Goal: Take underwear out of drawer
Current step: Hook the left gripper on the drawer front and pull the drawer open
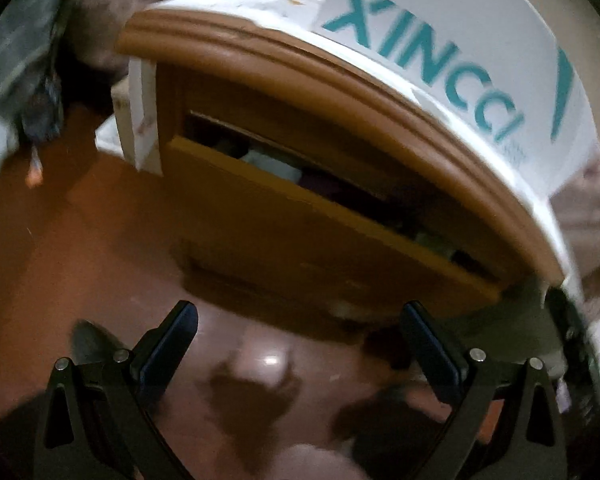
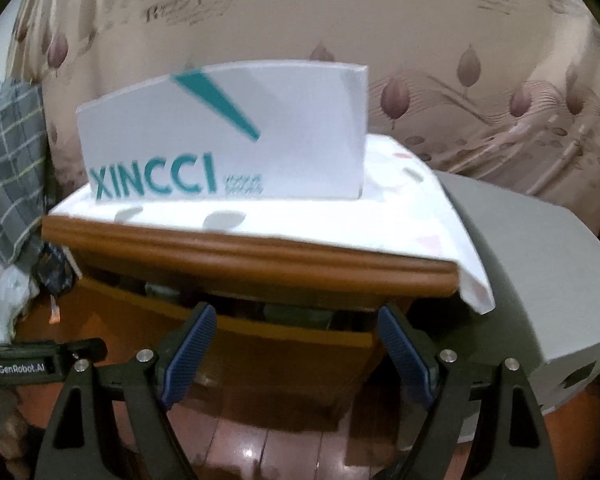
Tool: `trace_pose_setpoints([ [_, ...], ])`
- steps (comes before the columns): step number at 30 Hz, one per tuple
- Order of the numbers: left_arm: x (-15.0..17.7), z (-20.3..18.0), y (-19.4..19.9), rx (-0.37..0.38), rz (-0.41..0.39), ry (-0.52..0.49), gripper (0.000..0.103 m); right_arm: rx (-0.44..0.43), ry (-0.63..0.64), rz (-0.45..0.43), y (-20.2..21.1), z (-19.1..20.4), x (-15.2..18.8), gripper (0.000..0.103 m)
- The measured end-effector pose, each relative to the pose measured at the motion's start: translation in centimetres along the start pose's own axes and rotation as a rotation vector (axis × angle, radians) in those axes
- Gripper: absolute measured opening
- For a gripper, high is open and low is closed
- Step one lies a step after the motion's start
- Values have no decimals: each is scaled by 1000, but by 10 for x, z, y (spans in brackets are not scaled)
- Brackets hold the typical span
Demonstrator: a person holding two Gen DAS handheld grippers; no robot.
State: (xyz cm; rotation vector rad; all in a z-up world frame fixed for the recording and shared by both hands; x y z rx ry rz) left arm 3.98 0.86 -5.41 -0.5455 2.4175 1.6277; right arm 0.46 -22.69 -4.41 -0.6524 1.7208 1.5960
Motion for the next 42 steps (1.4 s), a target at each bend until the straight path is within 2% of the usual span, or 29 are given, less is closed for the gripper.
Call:
trace_pose_setpoints([
  [6,-15,17,-20,134,-38,250,101,-9,-58,-21,6,-17,-8,86],
  [9,-22,28,-27,153,-72,318,101,-16,-85,-24,8,-23,-10,86],
  [13,-32,40,-46,146,-61,381,101,-28,-119,-20,7,-30,-12,86],
  [15,-36,48,-53,177,-60,423,101,-33,-127,-18,8,-32,-12,86],
  [21,-38,67,-70,208,-46,516,102,-48,-133,-20,9,-33,-13,86],
  [24,-42,72,-77,256,-38,556,103,-54,-131,-15,9,-31,-13,86],
  [30,-41,70,-81,278,-45,561,103,-50,-131,-15,9,-31,-13,86],
  [35,-33,75,-98,363,32,736,103,-3,-159,-48,14,-41,-17,86],
  [42,-33,74,-108,340,43,811,103,-7,-176,-41,12,-46,-18,86],
])
Point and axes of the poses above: each gripper's, at about its wrist camera, not at the fingertips, and y roughly against the way its jaws point, z to its left, x to its underside, the point moved 4 cm from there along -y, roughly the way its jaws point, and after that the axes turned 7 degrees about z, right-handed, at the moved point
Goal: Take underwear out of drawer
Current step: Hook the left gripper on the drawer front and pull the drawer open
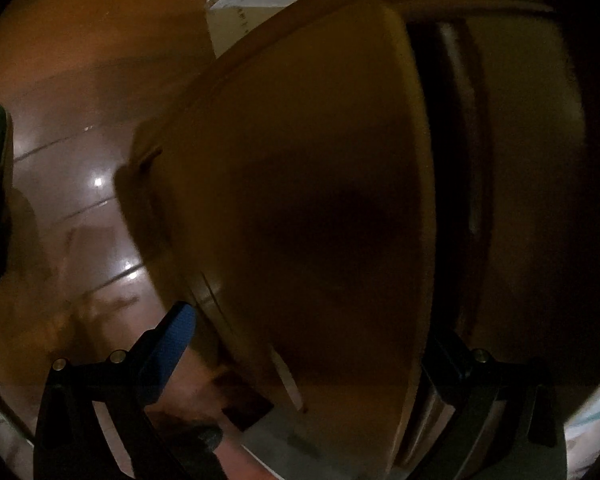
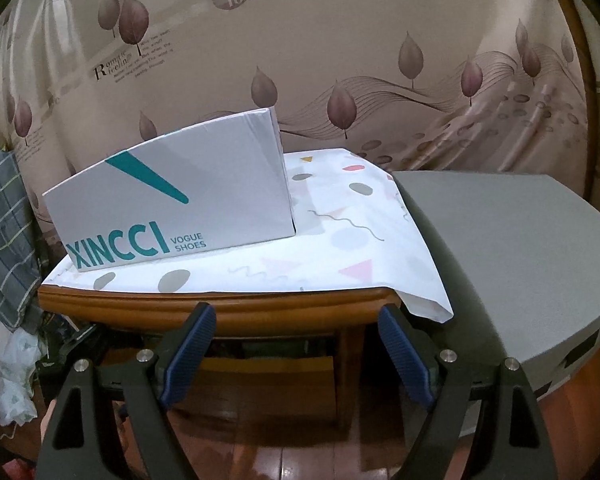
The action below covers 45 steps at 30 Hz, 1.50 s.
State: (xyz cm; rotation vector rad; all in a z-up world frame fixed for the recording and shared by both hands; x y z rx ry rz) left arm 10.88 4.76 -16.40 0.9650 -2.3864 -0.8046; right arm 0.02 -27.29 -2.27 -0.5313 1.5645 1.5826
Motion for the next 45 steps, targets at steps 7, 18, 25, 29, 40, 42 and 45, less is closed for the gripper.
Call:
trace_pose_setpoints([
  [7,2,7,-1,30,8,28,103,2,9,-17,4,2,-1,86],
  [18,5,12,19,-88,-33,-26,103,5,16,-12,3,4,0,86],
  [25,16,22,39,-147,-29,-43,103,6,18,-7,1,5,1,86],
  [29,21,31,45,-171,-26,-64,103,10,26,-2,0,6,3,86],
  [40,37,46,63,-232,-38,-108,103,19,36,18,-6,7,7,86],
  [42,40,50,66,-233,-33,-112,103,18,36,15,-5,7,7,86],
  [45,43,51,73,-253,-36,-126,103,18,39,18,-6,7,7,86],
])
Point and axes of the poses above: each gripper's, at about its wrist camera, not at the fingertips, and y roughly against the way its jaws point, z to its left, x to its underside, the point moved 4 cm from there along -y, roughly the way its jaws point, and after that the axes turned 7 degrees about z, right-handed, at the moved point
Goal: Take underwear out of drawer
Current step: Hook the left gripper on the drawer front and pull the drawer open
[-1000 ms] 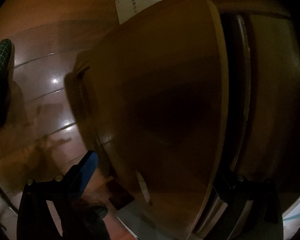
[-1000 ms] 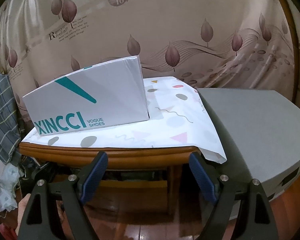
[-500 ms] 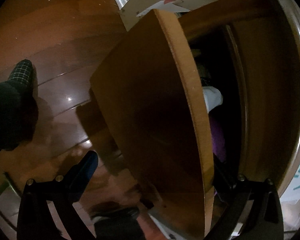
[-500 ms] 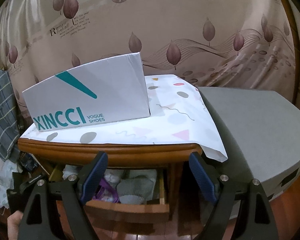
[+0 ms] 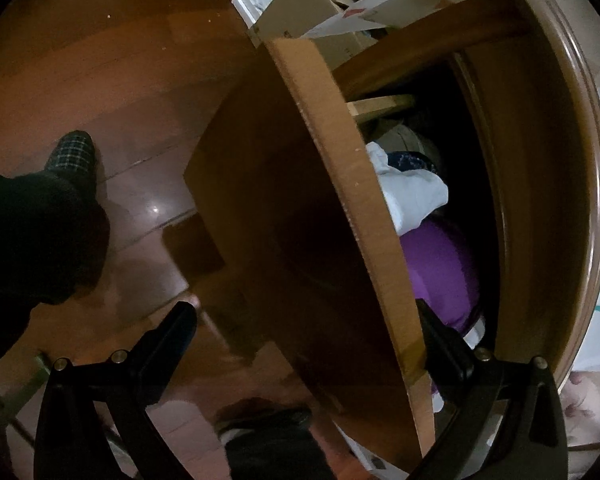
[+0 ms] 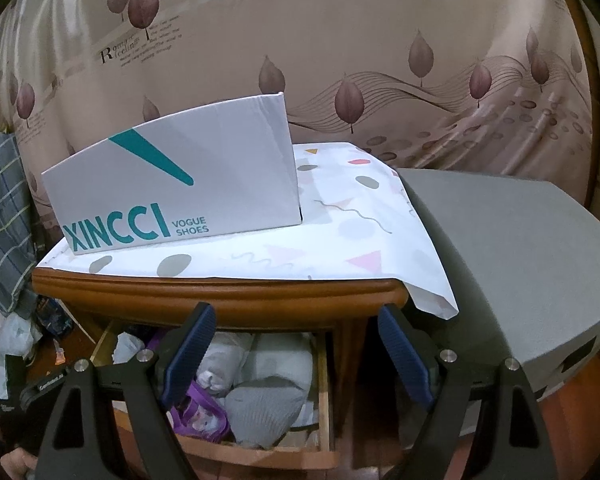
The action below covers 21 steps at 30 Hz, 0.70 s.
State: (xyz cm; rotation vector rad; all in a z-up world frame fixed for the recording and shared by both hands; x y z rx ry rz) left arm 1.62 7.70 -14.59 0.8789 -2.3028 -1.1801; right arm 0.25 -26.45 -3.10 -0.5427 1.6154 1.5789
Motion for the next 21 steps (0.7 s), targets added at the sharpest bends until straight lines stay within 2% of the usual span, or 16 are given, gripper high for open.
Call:
trace_pose_setpoints([
  [16,26,33,23,-69,41,-44,103,0,4,19,-3,2,3,86],
  [19,26,35,29,-93,25,-63,103,-4,14,29,-4,4,5,86],
  [21,25,37,28,-94,48,-58,103,-11,18,33,-4,6,5,86],
])
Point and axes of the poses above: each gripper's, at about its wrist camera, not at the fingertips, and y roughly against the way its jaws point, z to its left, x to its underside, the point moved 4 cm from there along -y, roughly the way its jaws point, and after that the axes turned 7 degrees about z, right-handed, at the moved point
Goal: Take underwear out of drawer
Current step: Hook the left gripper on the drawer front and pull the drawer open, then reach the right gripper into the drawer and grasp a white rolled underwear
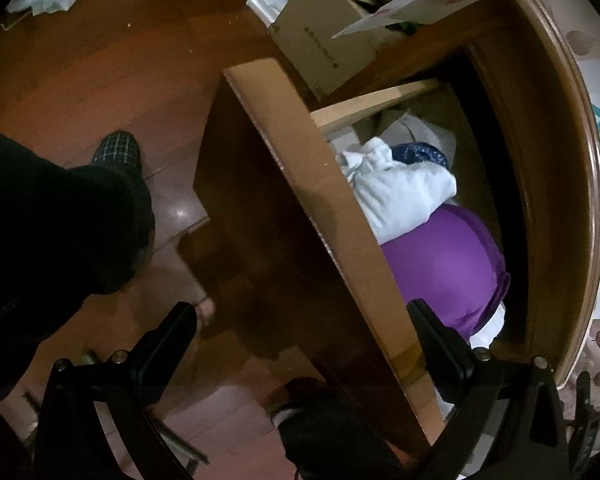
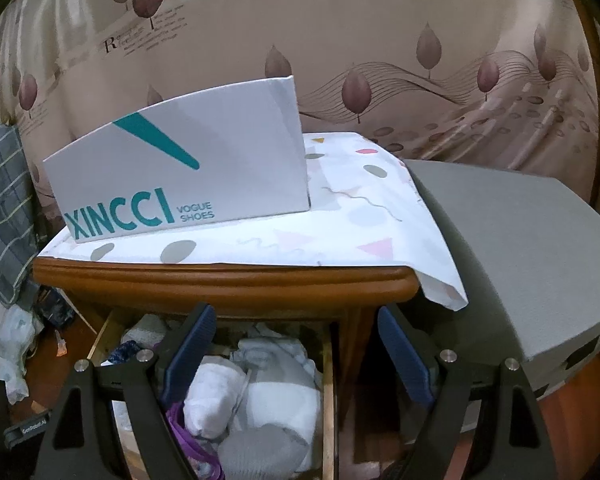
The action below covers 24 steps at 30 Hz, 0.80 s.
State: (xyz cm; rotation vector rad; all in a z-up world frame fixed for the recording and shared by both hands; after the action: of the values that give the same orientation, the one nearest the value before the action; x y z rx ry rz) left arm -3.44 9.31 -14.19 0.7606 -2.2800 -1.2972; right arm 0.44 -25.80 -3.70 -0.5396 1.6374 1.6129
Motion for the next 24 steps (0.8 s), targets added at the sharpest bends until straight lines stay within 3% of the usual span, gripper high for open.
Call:
trace_pose_setpoints([
  [3,-1,-5,1,-23,-6,-44,103,-2,14,0,0,2,1,86],
  [12,-4,-37,22,-250,-185,-316,101,-22,46,29,-4,10,5,86],
  [24,4,-110,71,-330,-445,-766,102,-63,130,128,-18,35,24,86],
])
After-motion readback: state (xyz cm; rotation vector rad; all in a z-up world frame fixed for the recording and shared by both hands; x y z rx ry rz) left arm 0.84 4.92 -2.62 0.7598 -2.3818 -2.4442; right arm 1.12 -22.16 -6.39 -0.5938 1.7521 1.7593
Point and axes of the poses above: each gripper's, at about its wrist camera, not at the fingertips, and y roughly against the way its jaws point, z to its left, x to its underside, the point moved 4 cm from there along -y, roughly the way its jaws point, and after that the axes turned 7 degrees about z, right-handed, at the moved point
